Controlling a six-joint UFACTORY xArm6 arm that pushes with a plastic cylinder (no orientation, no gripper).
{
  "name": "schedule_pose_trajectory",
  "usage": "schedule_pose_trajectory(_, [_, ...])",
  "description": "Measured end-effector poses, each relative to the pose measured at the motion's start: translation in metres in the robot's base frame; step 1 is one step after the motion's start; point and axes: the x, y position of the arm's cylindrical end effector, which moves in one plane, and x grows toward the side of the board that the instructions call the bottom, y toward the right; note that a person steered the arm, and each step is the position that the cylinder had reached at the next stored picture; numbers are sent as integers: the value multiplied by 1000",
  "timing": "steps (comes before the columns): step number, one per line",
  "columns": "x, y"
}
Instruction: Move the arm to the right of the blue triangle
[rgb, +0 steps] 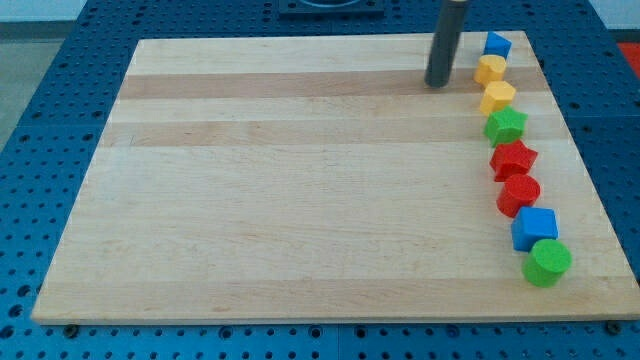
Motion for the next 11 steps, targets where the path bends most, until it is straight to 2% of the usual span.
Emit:
schedule_pose_trajectory(1, [-37, -20])
schedule_pose_trajectory(2, [-77, -15])
schedule_pose_trajectory(3, [-99, 22])
schedule_pose_trajectory(7, [-102, 143])
schedule_pose_trajectory(11, [-56, 147])
